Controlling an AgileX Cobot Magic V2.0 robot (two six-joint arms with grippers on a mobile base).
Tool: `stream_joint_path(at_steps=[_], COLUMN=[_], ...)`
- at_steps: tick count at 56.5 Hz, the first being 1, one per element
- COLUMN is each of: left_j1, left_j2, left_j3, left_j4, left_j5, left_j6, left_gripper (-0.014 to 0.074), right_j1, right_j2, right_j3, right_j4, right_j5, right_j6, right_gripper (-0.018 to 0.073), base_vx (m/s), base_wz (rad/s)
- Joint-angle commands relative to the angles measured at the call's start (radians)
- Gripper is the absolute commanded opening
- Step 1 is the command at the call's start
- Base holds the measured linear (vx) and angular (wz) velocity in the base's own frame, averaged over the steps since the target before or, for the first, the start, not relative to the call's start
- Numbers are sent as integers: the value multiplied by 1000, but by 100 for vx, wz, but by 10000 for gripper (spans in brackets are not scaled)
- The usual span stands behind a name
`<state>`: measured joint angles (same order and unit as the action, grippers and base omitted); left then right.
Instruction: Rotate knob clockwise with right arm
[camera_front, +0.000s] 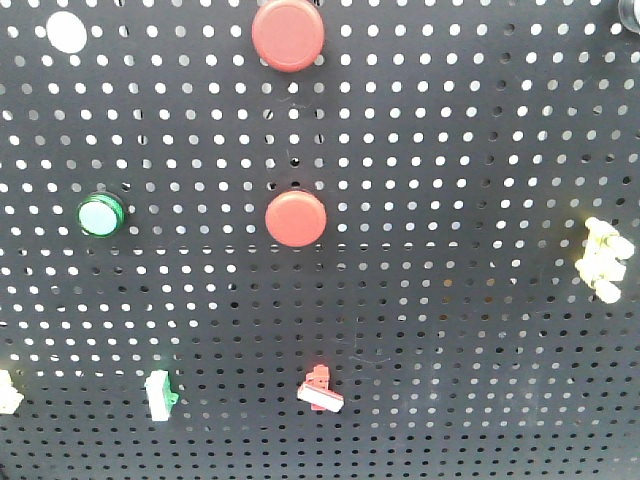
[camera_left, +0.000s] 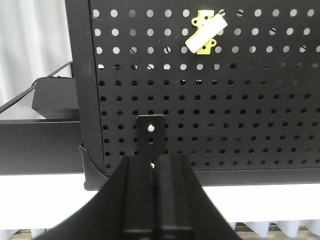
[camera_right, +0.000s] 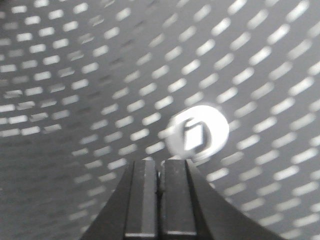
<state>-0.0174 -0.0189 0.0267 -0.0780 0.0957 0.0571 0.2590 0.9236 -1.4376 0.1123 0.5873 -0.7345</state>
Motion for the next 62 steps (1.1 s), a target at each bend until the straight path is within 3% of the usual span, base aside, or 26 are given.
stream_joint_path(at_steps=[1, 28, 62], left_j1=[-6, -6, -6], left_j2=[-10, -10, -10], left_j3=[11, 11, 11], left_j4=[-4, -4, -4], left_j5=[-86, -86, -86], left_j6=[-5, -5, -5], left_gripper=[-6, -6, -6], right_j1=[2, 2, 2], right_j2=[3, 53, 113], right_j3=[-26, -26, -26], right_j4=[-50, -70, -86], right_j5=[-132, -165, -245], right_j6=[-14, -13, -10], right_gripper=[23, 200, 225], base_vx=[0, 0, 0], base_wz=[0, 0, 0])
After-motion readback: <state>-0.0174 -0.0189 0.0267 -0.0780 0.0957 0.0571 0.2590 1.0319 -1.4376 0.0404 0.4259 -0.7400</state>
